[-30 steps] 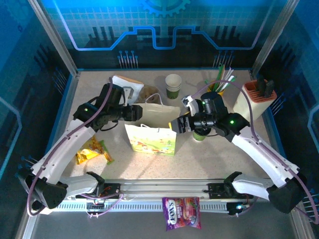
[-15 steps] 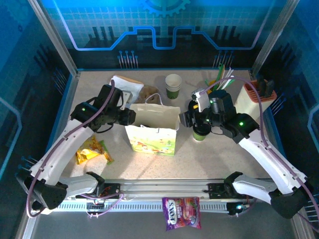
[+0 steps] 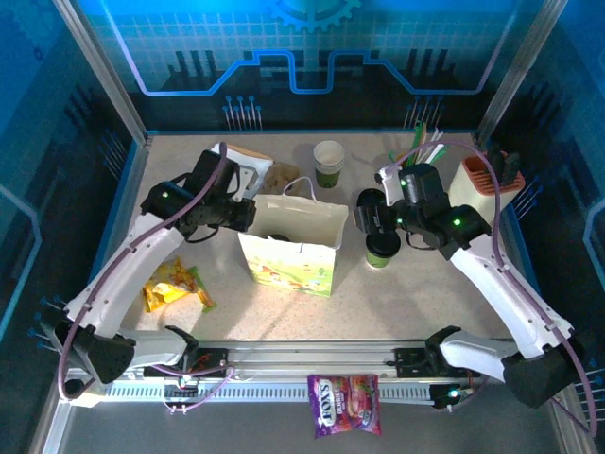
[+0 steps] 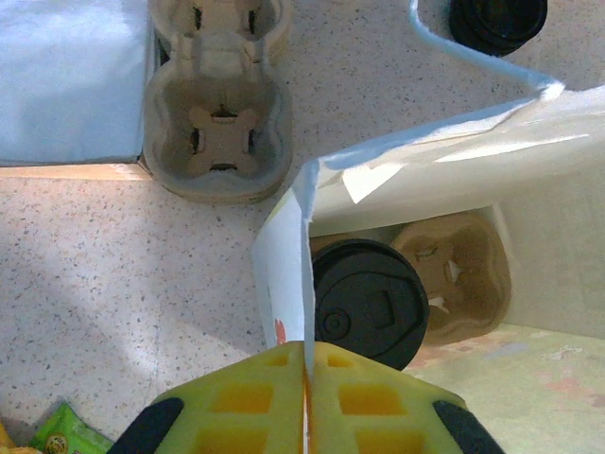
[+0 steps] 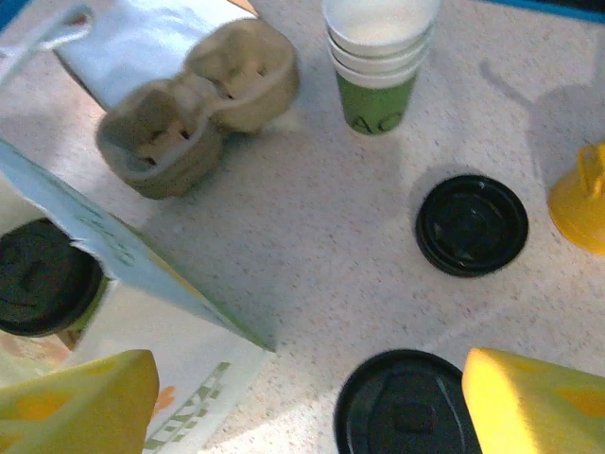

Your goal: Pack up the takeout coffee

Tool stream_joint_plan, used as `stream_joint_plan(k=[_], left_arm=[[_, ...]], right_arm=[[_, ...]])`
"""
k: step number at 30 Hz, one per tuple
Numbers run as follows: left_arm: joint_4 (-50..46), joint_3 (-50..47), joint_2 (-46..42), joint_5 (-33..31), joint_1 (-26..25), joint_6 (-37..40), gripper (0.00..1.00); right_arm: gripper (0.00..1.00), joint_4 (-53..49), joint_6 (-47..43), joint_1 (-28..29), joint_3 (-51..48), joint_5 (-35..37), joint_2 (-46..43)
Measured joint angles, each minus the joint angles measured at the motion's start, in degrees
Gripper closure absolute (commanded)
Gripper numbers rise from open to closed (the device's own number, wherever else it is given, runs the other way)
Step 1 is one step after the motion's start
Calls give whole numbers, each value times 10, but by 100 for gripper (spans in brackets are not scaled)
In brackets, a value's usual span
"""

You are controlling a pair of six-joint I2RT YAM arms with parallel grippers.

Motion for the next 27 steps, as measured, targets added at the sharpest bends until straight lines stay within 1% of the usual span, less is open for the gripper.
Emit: stream_joint_plan(k=[6, 13, 17, 21, 25, 27], left_arm=[[-8, 32, 31, 7, 0, 23, 92], [-10, 47, 51, 9, 0, 38, 89], [-10, 47, 51, 17, 0, 43, 80], [-8, 47, 51, 22, 0, 44, 64], [-5, 47, 51, 28, 0, 42, 55], [-5, 48, 51, 30, 0, 42, 48]], right_arm=[[13, -50, 0, -35, 7, 23, 37], [9, -114, -2, -65, 23, 32, 99], [7, -146, -7, -73, 36, 32, 125], [5, -169, -12, -77, 42, 29, 148], [4, -184, -16, -79, 42, 16, 169], [4, -187, -18, -79, 42, 8, 178]])
